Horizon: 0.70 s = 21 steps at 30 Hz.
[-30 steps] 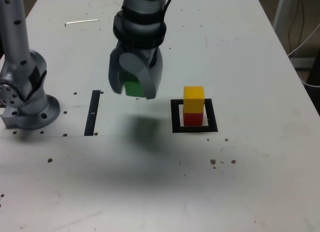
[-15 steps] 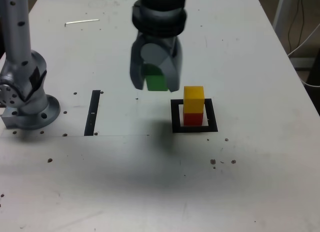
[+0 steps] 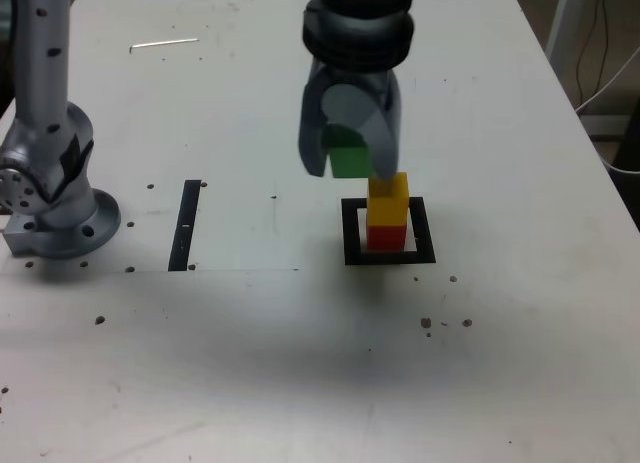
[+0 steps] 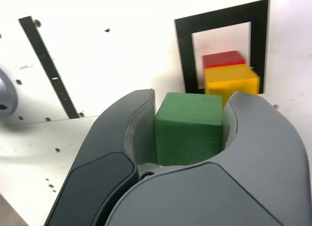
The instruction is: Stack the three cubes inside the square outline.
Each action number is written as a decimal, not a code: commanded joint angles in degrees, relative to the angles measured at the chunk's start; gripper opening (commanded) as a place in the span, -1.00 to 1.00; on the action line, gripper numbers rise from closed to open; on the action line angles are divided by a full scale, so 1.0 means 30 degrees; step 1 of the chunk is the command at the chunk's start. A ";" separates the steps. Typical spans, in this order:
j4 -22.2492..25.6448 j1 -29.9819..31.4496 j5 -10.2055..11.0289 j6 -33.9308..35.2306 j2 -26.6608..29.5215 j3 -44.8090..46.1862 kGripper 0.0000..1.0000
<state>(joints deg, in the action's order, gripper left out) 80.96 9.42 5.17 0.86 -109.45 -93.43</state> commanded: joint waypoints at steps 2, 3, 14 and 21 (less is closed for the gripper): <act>0.0275 -0.0019 0.0188 0.0018 -0.0416 -0.0551 -0.48; 0.0315 -0.0018 0.0221 0.0012 -0.0478 -0.0656 -0.48; 0.0352 -0.0010 0.0270 -0.0030 -0.1164 -0.1362 -0.48; 0.0278 -0.0010 0.0250 -0.0073 -0.1574 -0.1727 -0.48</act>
<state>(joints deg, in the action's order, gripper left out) 81.91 9.42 5.90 0.76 -113.92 -98.35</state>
